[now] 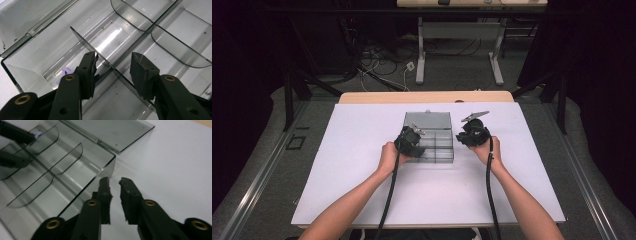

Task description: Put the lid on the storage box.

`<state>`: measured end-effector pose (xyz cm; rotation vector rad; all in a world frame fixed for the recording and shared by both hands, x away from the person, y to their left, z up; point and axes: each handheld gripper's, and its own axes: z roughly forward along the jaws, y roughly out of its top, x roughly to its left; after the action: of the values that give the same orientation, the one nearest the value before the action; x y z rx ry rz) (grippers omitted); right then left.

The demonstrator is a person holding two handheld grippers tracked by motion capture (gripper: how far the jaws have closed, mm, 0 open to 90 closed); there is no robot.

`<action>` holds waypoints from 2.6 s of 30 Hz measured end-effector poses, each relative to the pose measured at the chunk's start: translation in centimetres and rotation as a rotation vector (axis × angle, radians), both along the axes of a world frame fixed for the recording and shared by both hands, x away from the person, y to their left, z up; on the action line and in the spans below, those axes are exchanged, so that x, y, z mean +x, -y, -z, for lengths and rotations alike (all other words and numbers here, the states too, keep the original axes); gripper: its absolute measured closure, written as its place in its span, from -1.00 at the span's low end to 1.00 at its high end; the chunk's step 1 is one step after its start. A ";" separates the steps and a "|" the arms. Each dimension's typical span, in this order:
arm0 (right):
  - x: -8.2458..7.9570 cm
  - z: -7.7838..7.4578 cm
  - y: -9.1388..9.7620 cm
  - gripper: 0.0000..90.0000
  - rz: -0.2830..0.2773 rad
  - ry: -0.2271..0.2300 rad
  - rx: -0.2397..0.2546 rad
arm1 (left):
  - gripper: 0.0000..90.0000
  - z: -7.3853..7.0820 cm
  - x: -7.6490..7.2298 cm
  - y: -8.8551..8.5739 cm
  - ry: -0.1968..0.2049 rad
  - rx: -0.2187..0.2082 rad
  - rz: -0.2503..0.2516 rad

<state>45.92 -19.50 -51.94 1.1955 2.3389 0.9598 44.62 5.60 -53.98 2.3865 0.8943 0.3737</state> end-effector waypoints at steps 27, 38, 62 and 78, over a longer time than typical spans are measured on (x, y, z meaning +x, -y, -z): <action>6.5 2.0 -1.8 1.00 0.063 -0.085 -0.035 | 0.23 0.0 0.0 0.0 -0.001 0.000 0.005; 7.5 2.5 -2.2 1.00 0.066 -0.116 -0.051 | 0.24 0.0 0.0 0.0 -0.001 0.000 0.004; 9.6 2.8 -2.6 1.00 0.109 -0.101 0.007 | 0.24 0.0 0.0 0.0 0.000 0.000 0.004; 9.3 1.6 -2.5 1.00 0.104 -0.035 0.007 | 0.24 0.0 0.0 0.0 0.001 0.000 0.002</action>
<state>55.20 -16.99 -53.55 1.3330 2.2765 0.9191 44.62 5.60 -54.00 2.3865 0.8908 0.3743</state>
